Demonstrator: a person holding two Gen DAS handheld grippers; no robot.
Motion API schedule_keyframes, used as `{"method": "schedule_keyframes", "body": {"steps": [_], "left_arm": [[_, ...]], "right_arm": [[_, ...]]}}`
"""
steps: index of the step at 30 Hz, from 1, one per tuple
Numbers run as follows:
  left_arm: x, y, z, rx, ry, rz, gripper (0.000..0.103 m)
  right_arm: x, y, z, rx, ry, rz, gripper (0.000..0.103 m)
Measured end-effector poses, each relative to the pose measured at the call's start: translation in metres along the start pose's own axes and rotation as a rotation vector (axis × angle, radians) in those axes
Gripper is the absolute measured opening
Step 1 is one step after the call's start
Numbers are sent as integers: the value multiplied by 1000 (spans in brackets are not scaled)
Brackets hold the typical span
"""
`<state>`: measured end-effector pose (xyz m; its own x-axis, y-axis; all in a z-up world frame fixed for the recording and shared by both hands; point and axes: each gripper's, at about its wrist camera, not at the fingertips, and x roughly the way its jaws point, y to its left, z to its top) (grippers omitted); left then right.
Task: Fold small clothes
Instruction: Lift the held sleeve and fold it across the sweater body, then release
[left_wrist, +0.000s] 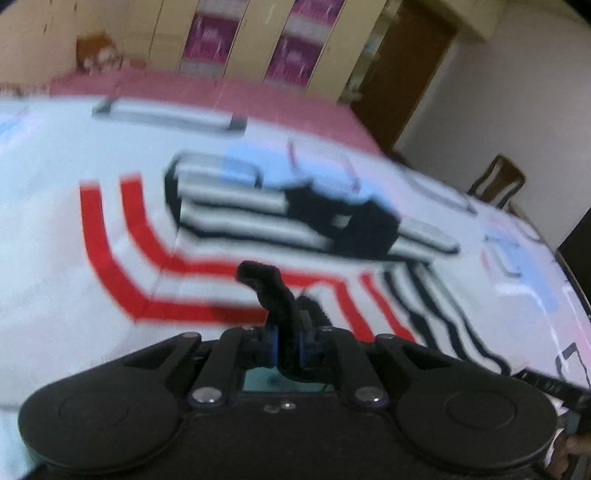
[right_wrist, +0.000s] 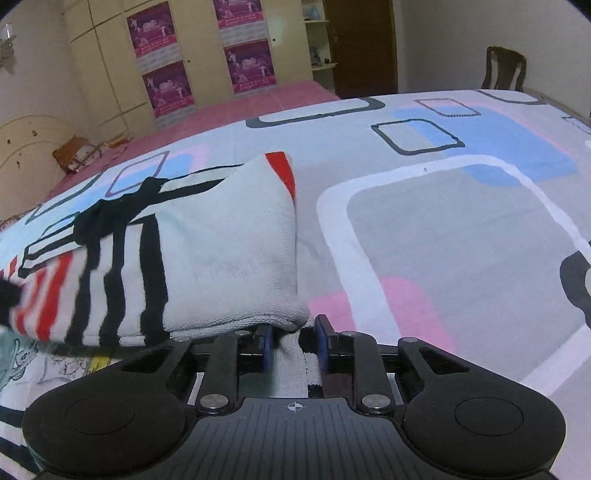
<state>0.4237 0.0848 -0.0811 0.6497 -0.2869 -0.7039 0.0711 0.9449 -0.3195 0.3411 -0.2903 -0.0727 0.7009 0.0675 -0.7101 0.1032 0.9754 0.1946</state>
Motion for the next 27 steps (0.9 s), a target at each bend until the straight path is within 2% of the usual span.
{"method": "schedule_keyframes", "body": {"steps": [4,6,7,8,10,11,12,15,18,20,21,24,27], "left_arm": [[8,0,-4,6,-10,21,9],[8,-3,-5,32,-2,25,14],[5,-3,-5,45,1,35,23],[-3,-3,-6,53,-18,75,39],[-27,-4,-12,89,-98,158,60],[-35,-11,-14,114,-133,159,60],[-35,-21,-12,145,-135,134,60],[-19,-66,-16,252,-112,56,65],[10,-96,-20,288,-64,1,66],[26,-98,-23,304,-3,23,68],[32,-92,-26,326,30,60,69],[20,-69,-26,309,2,54,70],[20,-65,-18,262,-42,84,78]], "right_arm": [[0,-2,-3,-13,4,5,23],[-3,-1,-3,-35,24,23,23],[-9,-2,-3,-49,24,36,23],[-18,-5,-3,-57,2,48,23],[-40,-12,-3,-48,-48,76,23],[-51,-15,-1,-30,-80,83,23],[-54,-16,1,-13,-89,94,23],[-38,3,10,-1,-52,142,23],[-14,41,12,-80,-4,194,23],[-1,56,7,-131,30,190,23],[4,54,2,-141,45,162,23],[-1,30,0,-90,38,160,23],[-2,32,14,-87,21,192,23]]}}
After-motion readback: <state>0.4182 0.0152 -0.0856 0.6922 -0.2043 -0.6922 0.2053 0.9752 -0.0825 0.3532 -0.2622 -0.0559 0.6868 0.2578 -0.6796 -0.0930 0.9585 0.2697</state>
